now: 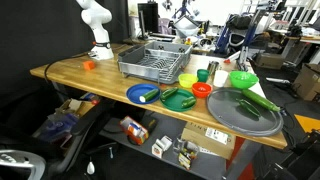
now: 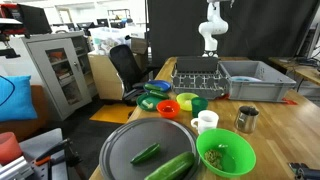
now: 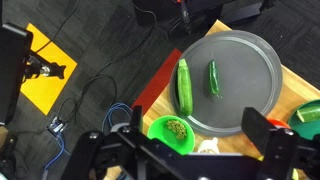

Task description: Put the green object into the the green bowl.

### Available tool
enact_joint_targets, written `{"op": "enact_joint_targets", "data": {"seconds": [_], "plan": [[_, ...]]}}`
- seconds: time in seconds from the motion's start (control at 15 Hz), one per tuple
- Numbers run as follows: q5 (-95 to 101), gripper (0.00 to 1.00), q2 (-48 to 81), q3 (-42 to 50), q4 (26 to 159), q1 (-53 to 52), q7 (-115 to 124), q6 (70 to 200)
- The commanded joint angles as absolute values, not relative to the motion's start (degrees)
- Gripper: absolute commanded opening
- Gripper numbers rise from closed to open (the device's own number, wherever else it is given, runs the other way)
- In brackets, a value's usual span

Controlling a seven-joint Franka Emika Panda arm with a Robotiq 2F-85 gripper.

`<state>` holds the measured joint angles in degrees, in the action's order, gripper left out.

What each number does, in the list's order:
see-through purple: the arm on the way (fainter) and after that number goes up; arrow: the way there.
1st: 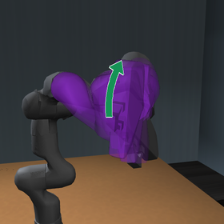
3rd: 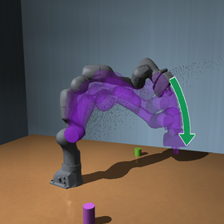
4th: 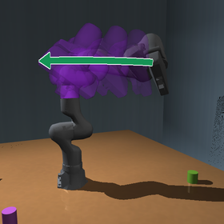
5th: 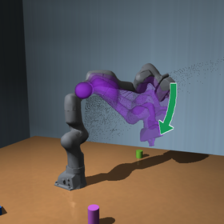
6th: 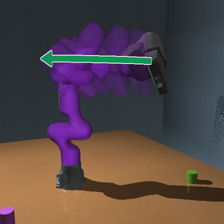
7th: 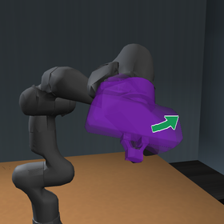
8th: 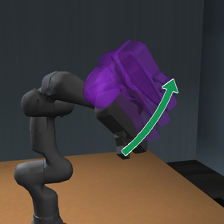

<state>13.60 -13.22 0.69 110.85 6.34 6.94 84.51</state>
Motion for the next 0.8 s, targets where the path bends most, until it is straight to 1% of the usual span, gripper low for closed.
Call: {"op": "enact_joint_targets", "data": {"seconds": [0.0, 0.47, 0.73], "plan": [[13.73, 1.00, -13.17, 1.44, 110.71, 5.48, 7.08, 84.34], [13.65, 1.00, -12.84, 1.34, 110.49, 5.34, 7.20, 84.43], [10.15, 1.00, -10.37, 0.70, 109.94, 3.74, 10.63, 88.42]]}}
